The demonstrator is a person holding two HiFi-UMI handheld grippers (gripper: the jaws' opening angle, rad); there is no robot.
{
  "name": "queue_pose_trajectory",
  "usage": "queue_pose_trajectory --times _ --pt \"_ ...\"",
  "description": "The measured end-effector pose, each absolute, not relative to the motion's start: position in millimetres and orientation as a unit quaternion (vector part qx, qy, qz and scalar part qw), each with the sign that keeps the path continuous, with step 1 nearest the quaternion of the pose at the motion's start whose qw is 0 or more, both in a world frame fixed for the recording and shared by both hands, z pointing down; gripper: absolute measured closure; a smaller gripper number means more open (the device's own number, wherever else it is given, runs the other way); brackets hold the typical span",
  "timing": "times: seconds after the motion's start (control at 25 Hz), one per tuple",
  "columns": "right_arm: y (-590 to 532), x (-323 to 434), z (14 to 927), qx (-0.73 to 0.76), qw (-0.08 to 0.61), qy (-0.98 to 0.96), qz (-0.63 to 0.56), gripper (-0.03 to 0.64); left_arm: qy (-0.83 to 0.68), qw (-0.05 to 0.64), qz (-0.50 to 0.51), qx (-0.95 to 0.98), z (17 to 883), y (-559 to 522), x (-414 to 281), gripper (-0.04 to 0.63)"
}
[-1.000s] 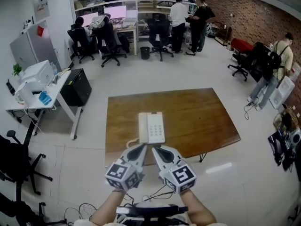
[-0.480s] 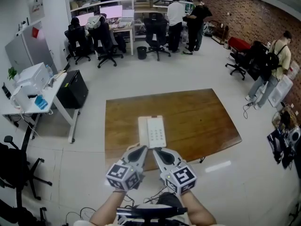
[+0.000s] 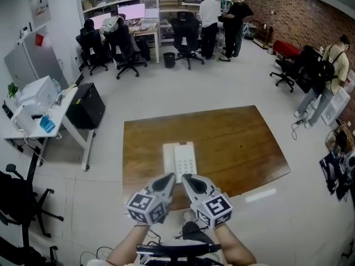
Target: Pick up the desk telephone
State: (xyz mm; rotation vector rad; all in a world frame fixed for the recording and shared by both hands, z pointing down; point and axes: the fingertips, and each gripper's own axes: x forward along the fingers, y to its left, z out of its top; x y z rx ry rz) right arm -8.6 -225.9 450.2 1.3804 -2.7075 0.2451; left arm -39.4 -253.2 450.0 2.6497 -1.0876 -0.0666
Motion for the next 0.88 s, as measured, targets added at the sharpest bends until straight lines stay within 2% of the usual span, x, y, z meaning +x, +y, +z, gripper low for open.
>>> queue_pose_trajectory --times 0.52,0.6,0.68,0.72,0.8,0.84,0.88 --pt "-300.6 24.4 501.6 0.437 0.062 -0.889 0.123 0.615 -0.416 0.164 0.009 0.894 494.6 -332.1 -32.2 0.594" --pt "-308.7 28.7 517.0 0.431 0.068 -0.889 0.137 0.614 -0.421 0.175 0.016 0.890 507.4 -342.1 -36.1 0.536" --pt "-316.0 28.5 530.7 0.422 0.075 -0.890 0.155 0.519 -0.426 0.191 0.021 0.884 521.9 -351.4 -42.6 0.471" --pt "-319.5 28.3 536.9 0.419 0.078 -0.890 0.161 0.496 -0.429 0.201 0.024 0.880 529.7 -356.1 -46.1 0.469" --pt "-326.0 31.2 549.8 0.420 0.086 -0.887 0.172 0.495 -0.431 0.224 0.030 0.874 546.8 -364.6 -50.1 0.451" --pt "-329.2 34.2 556.8 0.422 0.090 -0.884 0.178 0.495 -0.429 0.235 0.037 0.871 555.9 -367.8 -50.3 0.399" --pt "-332.4 37.8 564.1 0.425 0.095 -0.881 0.185 0.462 -0.427 0.245 0.046 0.869 564.9 -370.6 -49.9 0.358"
